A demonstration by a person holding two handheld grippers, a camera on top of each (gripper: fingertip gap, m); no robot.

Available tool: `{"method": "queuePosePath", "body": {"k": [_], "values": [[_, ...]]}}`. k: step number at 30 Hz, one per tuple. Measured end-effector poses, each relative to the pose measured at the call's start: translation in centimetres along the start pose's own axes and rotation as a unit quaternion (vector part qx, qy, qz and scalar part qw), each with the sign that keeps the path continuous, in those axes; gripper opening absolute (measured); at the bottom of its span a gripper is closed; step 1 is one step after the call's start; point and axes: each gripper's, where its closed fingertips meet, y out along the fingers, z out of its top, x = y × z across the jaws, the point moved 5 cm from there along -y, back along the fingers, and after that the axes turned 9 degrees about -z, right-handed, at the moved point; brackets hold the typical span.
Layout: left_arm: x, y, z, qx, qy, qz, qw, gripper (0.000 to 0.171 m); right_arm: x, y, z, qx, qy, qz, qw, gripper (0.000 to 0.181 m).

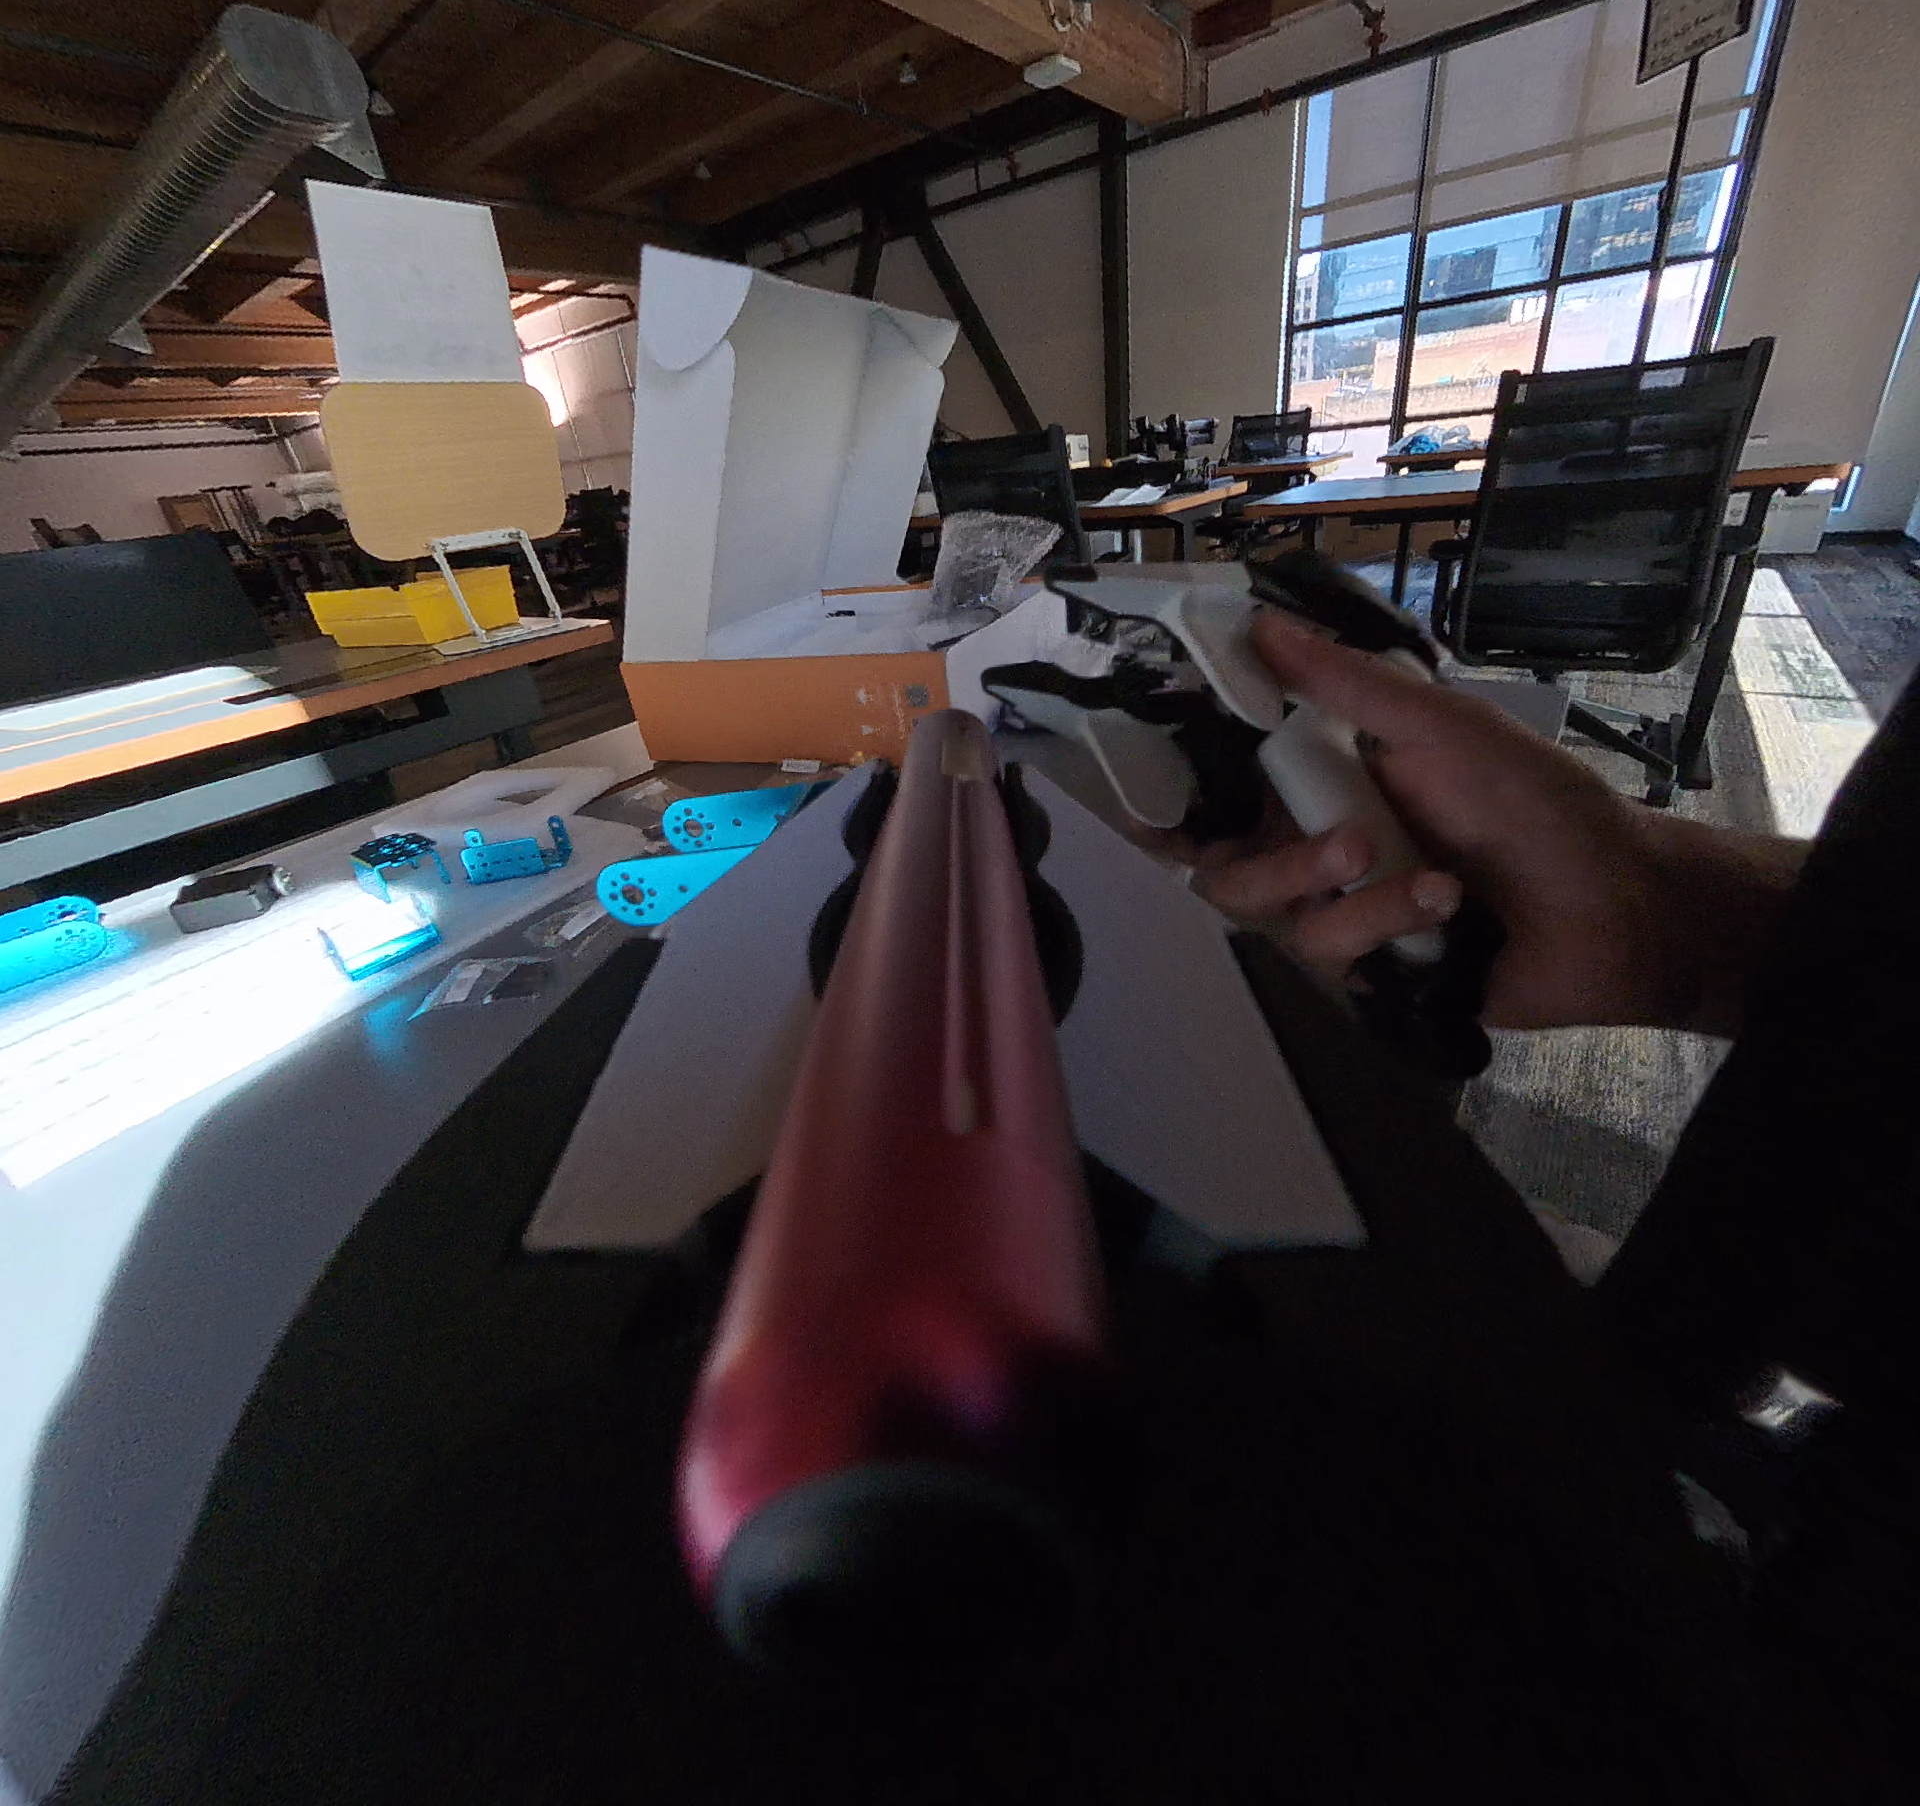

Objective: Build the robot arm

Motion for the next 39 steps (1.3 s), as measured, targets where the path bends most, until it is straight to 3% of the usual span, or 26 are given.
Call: {"method": "queuePosePath", "body": {"k": [2,4,6,9,12,22,39], "values": [[-0.8,-0.4,-0.8,-0.027,0.007,-0.008,1.000,0.020,0.9,-0.2,-0.1,-0.017,-0.132,-0.088,0.987,0.046],[-1.3,-0.6,-1.4,-0.045,0.011,-0.021,0.999,0.020,2.0,-0.1,-0.4,-0.044,-0.292,-0.182,0.938,0.060],[-1.7,-0.7,-1.8,-0.062,0.023,-0.032,0.997,0.020,2.6,0.1,-0.8,-0.070,-0.400,-0.239,0.882,0.069],[-2.0,-0.7,-2.3,-0.070,0.025,-0.049,0.996,0.020,2.4,0.9,-1.5,-0.088,-0.470,-0.259,0.839,0.071],[-2.1,-0.5,-2.5,-0.068,0.026,-0.054,0.996,0.020,3.0,1.6,-1.8,-0.115,-0.484,-0.279,0.821,0.075],[-2.2,-0.1,-2.6,-0.054,0.011,-0.060,0.997,0.020,3.5,1.7,-2.3,-0.144,-0.475,-0.276,0.823,0.058],[-2.1,0.7,-3.2,-0.054,0.017,-0.069,0.996,0.021,3.4,1.5,-2.4,-0.141,-0.475,-0.278,0.823,0.057]]}}
